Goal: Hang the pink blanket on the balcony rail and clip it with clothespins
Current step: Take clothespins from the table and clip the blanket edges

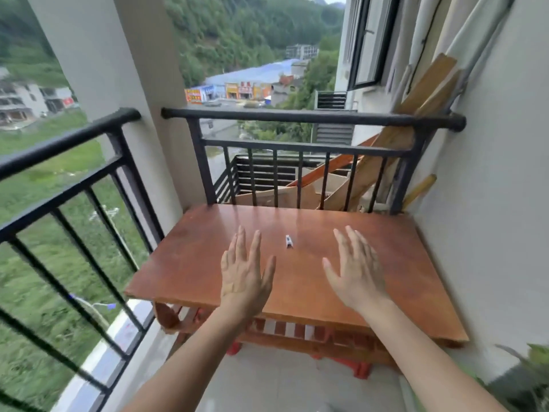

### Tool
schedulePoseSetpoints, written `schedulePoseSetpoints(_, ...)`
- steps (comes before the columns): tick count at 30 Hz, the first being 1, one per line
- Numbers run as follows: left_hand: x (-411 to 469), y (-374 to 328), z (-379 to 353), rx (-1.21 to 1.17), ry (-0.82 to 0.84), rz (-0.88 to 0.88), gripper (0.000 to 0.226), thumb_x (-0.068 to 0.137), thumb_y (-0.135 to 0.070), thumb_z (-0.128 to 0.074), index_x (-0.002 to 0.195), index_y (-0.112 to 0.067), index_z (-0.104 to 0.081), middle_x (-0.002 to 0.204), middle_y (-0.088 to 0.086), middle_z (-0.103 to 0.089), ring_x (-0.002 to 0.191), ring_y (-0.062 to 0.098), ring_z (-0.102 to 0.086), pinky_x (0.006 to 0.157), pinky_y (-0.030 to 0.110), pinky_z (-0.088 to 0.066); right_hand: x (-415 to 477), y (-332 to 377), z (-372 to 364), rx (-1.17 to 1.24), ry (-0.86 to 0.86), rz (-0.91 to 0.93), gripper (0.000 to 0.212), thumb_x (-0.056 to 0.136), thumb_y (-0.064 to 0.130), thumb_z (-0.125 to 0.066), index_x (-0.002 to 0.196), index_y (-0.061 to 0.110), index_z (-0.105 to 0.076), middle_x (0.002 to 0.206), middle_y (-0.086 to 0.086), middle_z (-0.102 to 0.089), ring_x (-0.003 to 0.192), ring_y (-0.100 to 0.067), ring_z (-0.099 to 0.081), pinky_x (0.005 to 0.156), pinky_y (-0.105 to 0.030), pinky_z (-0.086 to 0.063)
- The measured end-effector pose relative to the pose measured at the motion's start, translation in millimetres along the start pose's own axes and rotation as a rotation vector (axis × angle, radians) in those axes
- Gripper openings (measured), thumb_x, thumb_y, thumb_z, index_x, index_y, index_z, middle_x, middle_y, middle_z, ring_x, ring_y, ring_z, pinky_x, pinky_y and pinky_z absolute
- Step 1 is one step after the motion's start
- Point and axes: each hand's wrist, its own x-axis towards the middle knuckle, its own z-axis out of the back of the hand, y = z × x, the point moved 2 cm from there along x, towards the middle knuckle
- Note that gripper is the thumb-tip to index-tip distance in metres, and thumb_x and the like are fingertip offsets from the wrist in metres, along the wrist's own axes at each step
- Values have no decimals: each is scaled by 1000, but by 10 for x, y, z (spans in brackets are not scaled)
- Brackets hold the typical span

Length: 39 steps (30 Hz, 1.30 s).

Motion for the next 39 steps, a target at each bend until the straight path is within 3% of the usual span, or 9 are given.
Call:
schedulePoseSetpoints(4,777,103,-705,62,73,74,68,94,-61,-12,154,-29,-9,162,6,0,149,24,-2,120,45,-15,903,-358,-641,43,121,1,68,99,49,-38,157,22,-14,165,-7,-11,153,-24,-8,122,-40,-8)
schedulePoseSetpoints(10,1575,216,-1342,139,273,212,65,97,-57,-20,154,-30,-4,162,3,8,149,23,4,120,44,-10,2081,-784,-1282,76,331,-39,69,99,51,-37,157,21,-12,165,-8,-13,152,-25,-13,121,-42,-16)
schedulePoseSetpoints(15,1940,398,-1620,182,331,270,80,83,-66,1,154,-31,-4,162,3,7,149,23,3,119,43,-10,2748,-848,-1769,83,460,-71,74,98,51,-41,157,19,-11,164,-10,-15,150,-27,-19,118,-43,-25)
schedulePoseSetpoints(17,2092,518,-1758,205,369,291,77,87,-66,-3,155,-30,-5,162,4,6,149,24,2,119,44,-12,2933,-820,-1980,90,522,-76,75,98,51,-42,157,19,-10,164,-10,-14,150,-28,-18,117,-44,-26)
schedulePoseSetpoints(21,2403,808,-2132,201,458,315,66,98,-56,-25,155,-28,-7,162,6,5,149,25,1,119,44,-13,3178,-709,-2441,99,607,-48,78,96,51,-48,157,19,-11,163,-12,-16,148,-30,-21,115,-43,-28)
schedulePoseSetpoints(33,2137,1729,-3452,63,901,408,62,99,-53,-23,154,-28,-11,162,5,8,149,25,5,119,48,-10,3092,-453,-3932,4,965,-22,73,96,53,-48,157,36,-10,162,-21,-11,147,-38,-19,115,-47,-27)
schedulePoseSetpoints(39,1921,1889,-3505,102,959,310,61,100,-51,-20,155,-29,-4,161,2,15,149,24,12,119,48,-10,3003,-426,-4084,-68,903,-11,63,96,42,-52,153,24,-29,147,-10,-41,132,-31,-39,104,-43,-41)
